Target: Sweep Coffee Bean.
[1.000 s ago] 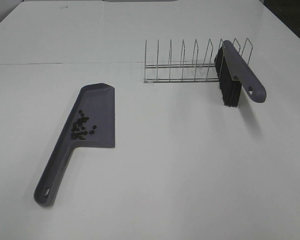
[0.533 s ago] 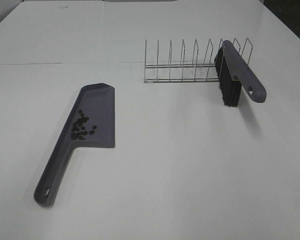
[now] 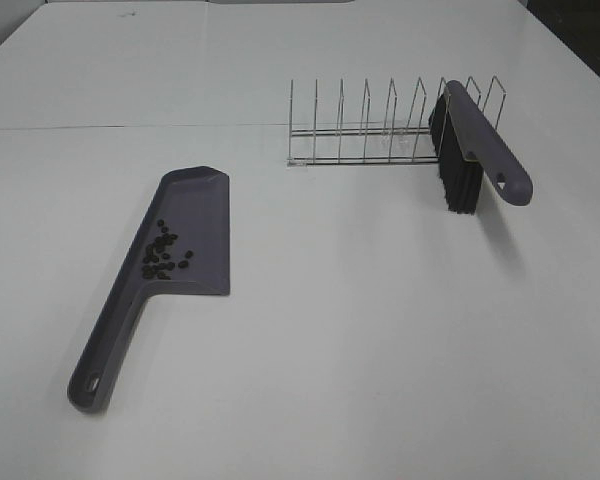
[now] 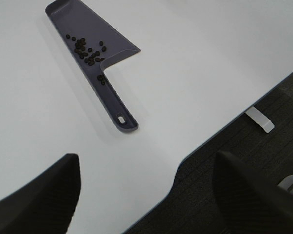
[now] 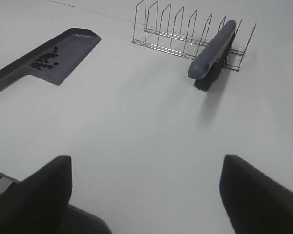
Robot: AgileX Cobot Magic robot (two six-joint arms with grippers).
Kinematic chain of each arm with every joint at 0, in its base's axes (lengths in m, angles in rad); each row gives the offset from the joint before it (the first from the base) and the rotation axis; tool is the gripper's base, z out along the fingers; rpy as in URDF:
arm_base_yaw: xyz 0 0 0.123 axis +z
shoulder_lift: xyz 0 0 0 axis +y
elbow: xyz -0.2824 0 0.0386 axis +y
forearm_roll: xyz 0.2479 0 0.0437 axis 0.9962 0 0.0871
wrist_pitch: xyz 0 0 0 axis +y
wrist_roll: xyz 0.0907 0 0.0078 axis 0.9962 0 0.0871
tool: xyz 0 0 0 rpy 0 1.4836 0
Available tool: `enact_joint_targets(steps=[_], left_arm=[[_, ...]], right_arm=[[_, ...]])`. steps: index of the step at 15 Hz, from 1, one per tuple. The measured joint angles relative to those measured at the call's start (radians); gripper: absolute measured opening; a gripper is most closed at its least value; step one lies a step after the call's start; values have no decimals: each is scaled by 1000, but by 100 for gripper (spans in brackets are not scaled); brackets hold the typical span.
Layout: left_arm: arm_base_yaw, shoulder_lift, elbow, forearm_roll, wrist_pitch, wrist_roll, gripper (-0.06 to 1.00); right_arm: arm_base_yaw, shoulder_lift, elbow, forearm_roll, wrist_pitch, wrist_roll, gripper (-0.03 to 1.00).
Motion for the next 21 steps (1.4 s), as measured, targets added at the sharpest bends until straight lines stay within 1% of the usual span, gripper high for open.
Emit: enact_joint_targets(steps=[1, 2, 5, 7, 9, 11, 15, 18, 21], left_arm=[[15, -2, 0, -1, 0, 0, 69], [56, -9, 0, -1, 1, 0, 69], [254, -96, 0, -1, 1, 0, 69], [334, -182, 0, -1, 1, 0, 69], [392, -236, 0, -1, 0, 0, 69], [406, -236, 0, -1, 0, 0, 69], [408, -236, 0, -1, 0, 1, 69], [408, -236, 0, -1, 0, 1, 69], [408, -236, 0, -1, 0, 1, 69]], right_arm=[[0, 0, 0, 0, 0, 0, 75], [0, 0, 0, 0, 0, 0, 75], [-10, 0, 0, 0, 0, 0, 75], [-72, 0, 0, 1, 0, 0, 75], [-100, 0, 0, 1, 0, 0, 75], [-101, 0, 0, 1, 0, 0, 75], [-101, 0, 0, 1, 0, 0, 75], [-133, 0, 0, 2, 0, 0, 75], [-134, 0, 0, 4, 0, 0, 75]])
